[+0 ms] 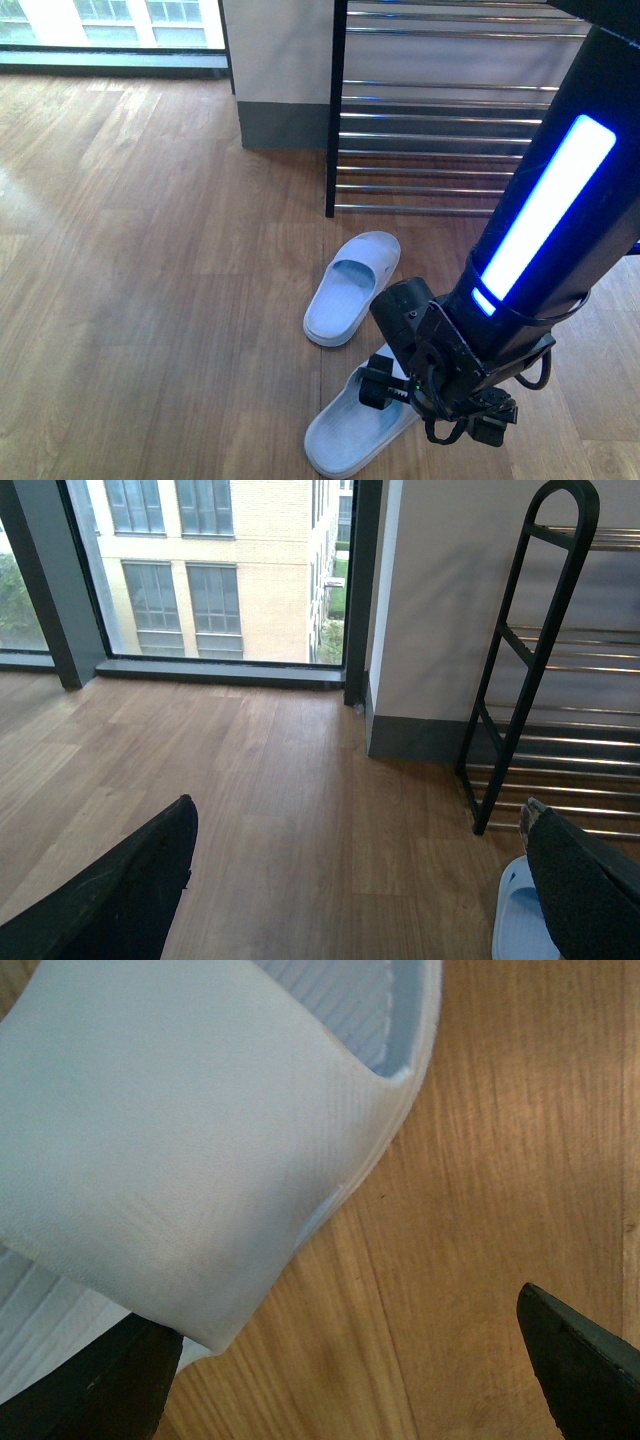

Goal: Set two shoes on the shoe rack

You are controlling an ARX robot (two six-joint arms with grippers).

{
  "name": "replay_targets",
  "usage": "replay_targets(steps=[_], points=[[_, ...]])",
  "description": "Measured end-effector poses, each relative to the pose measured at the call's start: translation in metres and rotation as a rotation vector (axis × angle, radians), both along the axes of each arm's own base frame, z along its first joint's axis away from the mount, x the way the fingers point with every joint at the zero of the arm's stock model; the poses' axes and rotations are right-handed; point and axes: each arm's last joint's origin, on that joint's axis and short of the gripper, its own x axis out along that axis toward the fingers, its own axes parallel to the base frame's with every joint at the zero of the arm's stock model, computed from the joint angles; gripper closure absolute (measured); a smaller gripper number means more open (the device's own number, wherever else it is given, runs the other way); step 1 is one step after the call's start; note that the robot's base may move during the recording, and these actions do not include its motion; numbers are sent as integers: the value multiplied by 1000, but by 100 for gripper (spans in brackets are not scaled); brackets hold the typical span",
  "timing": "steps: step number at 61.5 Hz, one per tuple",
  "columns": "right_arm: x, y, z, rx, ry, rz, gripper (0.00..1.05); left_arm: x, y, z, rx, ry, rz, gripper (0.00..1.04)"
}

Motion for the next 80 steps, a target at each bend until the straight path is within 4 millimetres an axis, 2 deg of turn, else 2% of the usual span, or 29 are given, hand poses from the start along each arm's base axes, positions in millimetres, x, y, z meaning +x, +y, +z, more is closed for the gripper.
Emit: replay_targets(steps=[15,26,33,52,72,80], points=[[5,-10,-3,42,-117,-32,9,0,0,0,0,0,0,9],[7,-14,-20,54,-173,-22,9,0,0,0,0,0,0,9],[13,-14,-24,71,-209,-8,10,0,0,0,0,0,0,9],[23,-16,-23,97,-281,20,57,0,0,0,0,0,0,9],[20,-28,-25,84,-320,40,102,0,0,0,0,0,0,9],[12,-39,-19,77,-338,64,103,0,0,0,0,0,0,9]])
